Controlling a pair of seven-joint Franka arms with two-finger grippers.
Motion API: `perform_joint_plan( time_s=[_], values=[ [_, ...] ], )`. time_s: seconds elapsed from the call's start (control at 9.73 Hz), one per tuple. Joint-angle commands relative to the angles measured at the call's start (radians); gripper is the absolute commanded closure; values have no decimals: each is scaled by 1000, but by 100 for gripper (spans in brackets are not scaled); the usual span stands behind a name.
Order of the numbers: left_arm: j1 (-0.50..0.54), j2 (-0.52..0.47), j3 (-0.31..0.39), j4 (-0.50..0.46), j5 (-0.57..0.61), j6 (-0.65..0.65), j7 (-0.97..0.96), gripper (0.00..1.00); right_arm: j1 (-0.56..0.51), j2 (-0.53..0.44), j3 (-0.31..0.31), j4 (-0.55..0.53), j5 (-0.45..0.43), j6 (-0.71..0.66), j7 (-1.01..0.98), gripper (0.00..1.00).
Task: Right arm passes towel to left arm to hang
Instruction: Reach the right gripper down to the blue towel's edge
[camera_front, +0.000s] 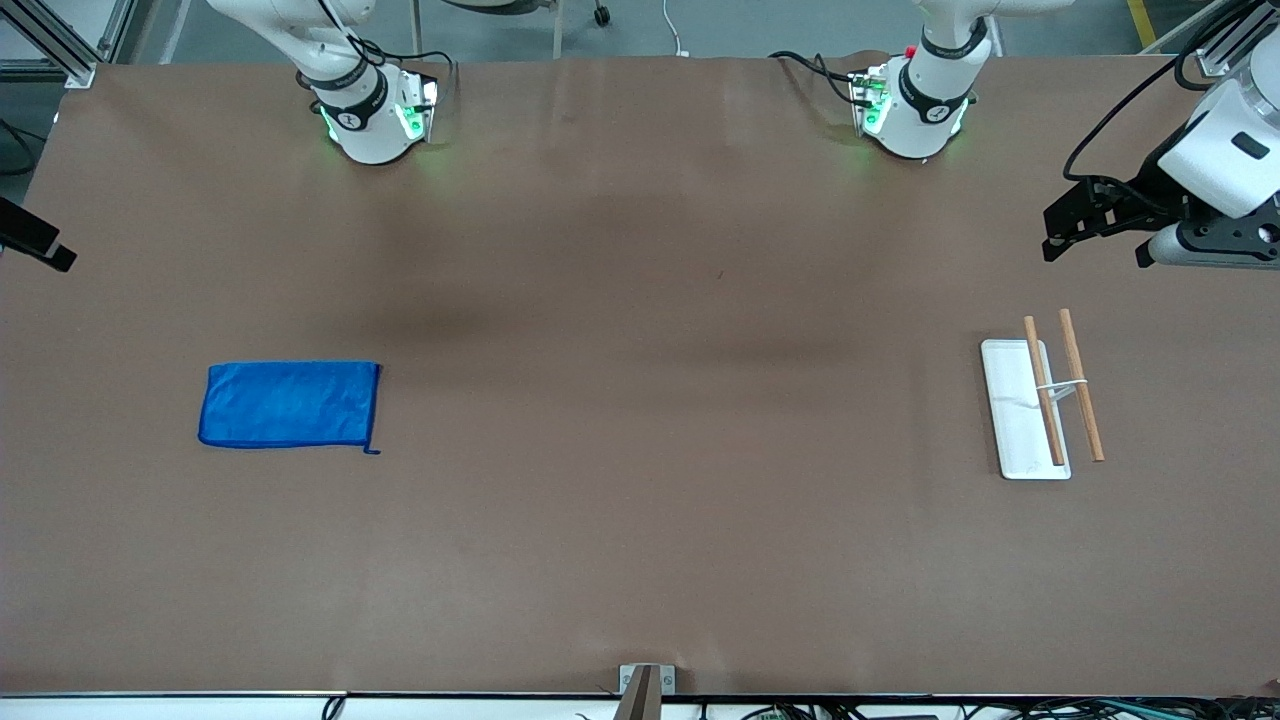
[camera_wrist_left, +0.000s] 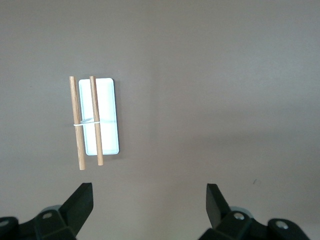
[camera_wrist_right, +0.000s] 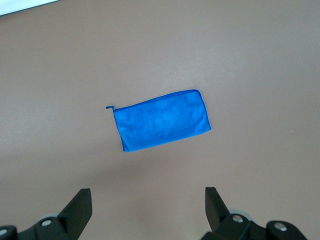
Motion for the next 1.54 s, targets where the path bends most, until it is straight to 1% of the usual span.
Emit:
perform_joint_plan(
  time_s=[0.0, 0.31, 0.41, 0.51, 0.62, 0.72, 0.82, 0.92, 1.13, 1.44],
  values=[
    [-3, 10, -5, -30, 3, 21, -9, 1, -9, -9, 4, -14, -12, 8, 6, 0],
    [-5, 8, -6, -27, 3, 18, -11, 1, -10, -7, 4, -11, -12, 2, 3, 0],
    [-5, 8, -6, -27, 3, 16, -11, 1, -12, 16, 4, -11, -12, -4, 4, 0],
    [-5, 8, -6, -27, 3, 16, -9, 1, -7, 34, 4, -23, -13, -16, 1, 0],
    [-5, 8, -6, -26, 3, 16, -9, 1, -9, 63, 4, -70, -16, 3, -14, 0],
    [-3, 8, -8, -27, 3, 16, -9, 1, -12, 94, 4, -121, -22, 67, -49, 0],
    [-3, 10, -8, -27, 3, 18, -9, 1, -15, 103, 4, -218, -25, 186, -81, 0],
    [-2, 13, -6, -24, 3, 19, -9, 1, -12, 105, 4, -324, -25, 320, -84, 0],
    [0, 13, -6, -25, 3, 18, -9, 1, -6, 141, 6, -513, -50, 609, -88, 0],
    [3, 19, -6, -24, 1, 19, -3, 1, -12, 243, 4, -668, -58, 891, -91, 0]
  ],
)
